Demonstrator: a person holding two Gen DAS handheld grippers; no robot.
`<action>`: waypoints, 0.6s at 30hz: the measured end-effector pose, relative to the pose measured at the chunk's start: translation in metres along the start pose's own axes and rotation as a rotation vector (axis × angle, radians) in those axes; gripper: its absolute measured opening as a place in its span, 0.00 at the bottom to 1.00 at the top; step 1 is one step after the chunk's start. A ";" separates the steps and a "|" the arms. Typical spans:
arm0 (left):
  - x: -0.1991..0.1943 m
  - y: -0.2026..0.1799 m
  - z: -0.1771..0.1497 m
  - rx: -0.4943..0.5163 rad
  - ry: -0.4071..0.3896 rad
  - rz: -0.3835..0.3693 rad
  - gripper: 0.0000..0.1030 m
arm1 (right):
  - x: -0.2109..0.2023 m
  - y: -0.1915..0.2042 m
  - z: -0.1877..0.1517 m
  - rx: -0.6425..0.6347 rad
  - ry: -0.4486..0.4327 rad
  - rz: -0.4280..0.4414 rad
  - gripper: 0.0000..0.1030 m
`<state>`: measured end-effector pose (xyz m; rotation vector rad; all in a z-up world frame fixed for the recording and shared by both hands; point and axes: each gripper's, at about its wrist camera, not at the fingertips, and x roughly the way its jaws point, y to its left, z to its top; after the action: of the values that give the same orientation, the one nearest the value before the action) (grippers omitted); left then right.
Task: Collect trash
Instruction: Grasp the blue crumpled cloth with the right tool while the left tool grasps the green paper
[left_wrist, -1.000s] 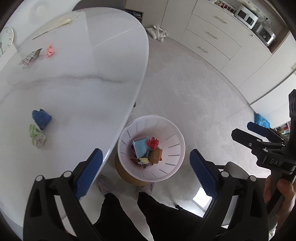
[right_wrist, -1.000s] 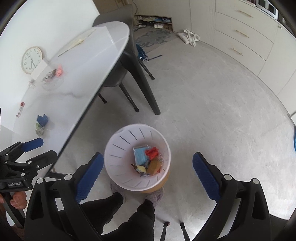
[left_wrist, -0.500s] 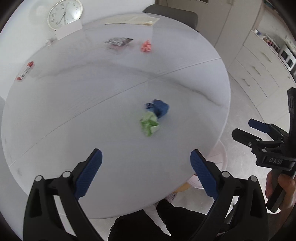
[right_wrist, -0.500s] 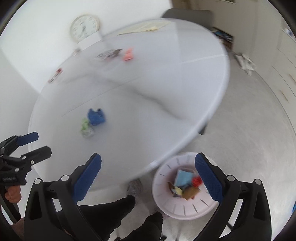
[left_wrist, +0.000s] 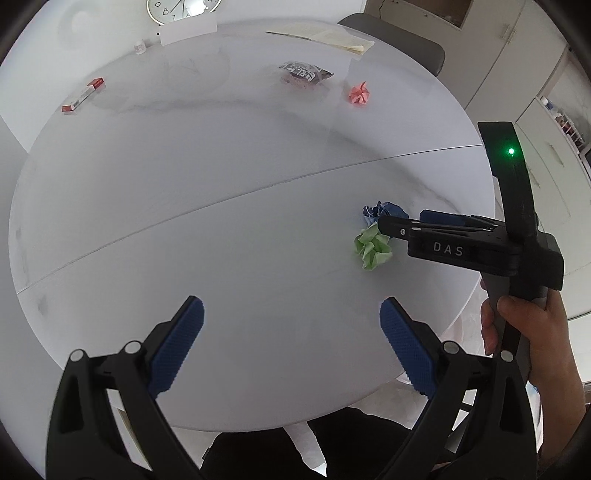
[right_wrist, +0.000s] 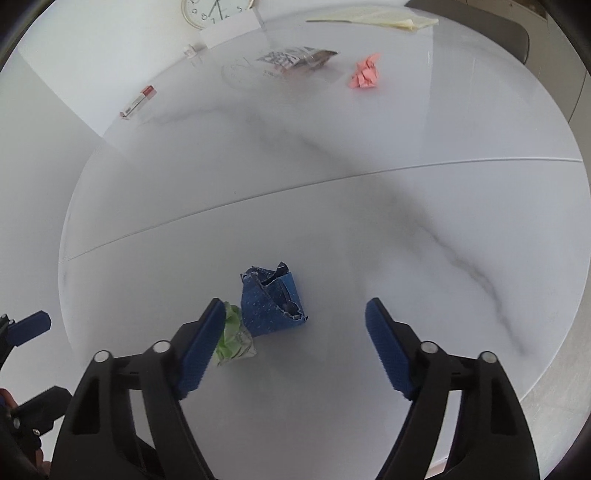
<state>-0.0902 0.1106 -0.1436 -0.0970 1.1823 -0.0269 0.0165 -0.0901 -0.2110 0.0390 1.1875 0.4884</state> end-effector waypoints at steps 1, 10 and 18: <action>0.002 -0.001 0.001 0.003 0.003 -0.003 0.89 | 0.001 -0.002 -0.001 0.010 0.007 0.009 0.70; 0.016 -0.013 0.005 0.042 0.029 -0.035 0.89 | -0.003 -0.009 -0.003 0.080 0.008 0.085 0.28; 0.042 -0.045 0.021 0.150 0.000 -0.045 0.89 | -0.017 -0.030 0.001 0.165 -0.029 0.120 0.26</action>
<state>-0.0536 0.0644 -0.1703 0.0089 1.1745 -0.1550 0.0227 -0.1235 -0.2042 0.2595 1.1993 0.4917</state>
